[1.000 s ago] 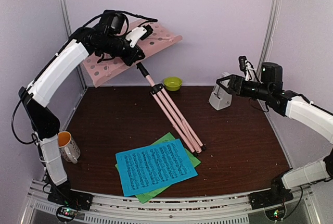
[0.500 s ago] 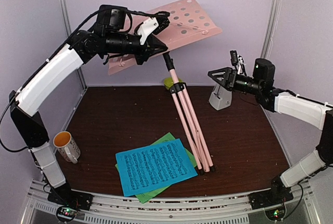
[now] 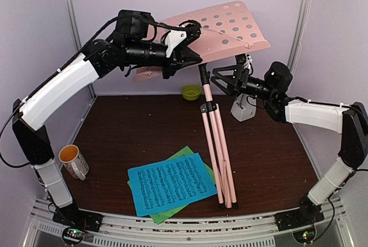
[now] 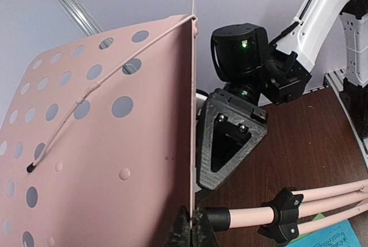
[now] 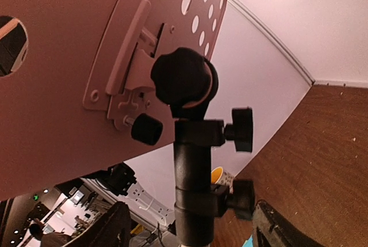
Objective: Set up the instrument practice props
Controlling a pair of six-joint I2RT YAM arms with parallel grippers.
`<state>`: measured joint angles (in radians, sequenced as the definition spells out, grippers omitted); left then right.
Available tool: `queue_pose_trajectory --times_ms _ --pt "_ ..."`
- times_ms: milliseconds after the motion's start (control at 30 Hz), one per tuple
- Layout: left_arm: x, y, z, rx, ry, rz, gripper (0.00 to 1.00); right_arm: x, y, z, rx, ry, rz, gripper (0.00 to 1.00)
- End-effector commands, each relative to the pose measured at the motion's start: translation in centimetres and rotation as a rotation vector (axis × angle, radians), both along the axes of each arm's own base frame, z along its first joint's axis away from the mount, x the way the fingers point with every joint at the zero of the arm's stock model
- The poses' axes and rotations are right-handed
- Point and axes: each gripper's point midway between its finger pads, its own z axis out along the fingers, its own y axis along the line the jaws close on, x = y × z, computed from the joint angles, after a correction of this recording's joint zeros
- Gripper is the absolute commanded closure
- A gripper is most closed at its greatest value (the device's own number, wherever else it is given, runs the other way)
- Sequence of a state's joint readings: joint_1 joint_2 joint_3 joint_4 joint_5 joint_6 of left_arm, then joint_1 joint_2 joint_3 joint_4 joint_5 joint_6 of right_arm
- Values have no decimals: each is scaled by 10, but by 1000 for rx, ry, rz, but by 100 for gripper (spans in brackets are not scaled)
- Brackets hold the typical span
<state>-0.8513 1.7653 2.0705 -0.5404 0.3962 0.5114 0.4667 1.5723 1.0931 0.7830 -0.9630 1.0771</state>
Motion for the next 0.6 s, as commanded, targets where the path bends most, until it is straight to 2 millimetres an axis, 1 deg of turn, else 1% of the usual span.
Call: queue_pose_trajectory --times_ms 0,33,167,267,333,433,567 --pt "-59 41 173 -460 -393 -83 100 -21 11 31 79 -75 94 29" --pt "-61 41 174 -469 -392 -90 100 -24 12 34 100 -84 109 29" --pt "-70 43 179 -499 -395 -120 100 -28 16 38 171 -51 158 32" --pt "-75 44 182 -516 -398 -136 100 -22 18 32 173 -33 151 33" --pt "-78 45 184 -520 -400 -148 100 -24 18 32 174 -42 152 33" --pt "-82 47 183 -527 -394 -164 100 -32 19 40 199 -68 183 32" --pt "-87 49 181 -535 -401 -183 100 -49 16 57 253 -105 245 39"
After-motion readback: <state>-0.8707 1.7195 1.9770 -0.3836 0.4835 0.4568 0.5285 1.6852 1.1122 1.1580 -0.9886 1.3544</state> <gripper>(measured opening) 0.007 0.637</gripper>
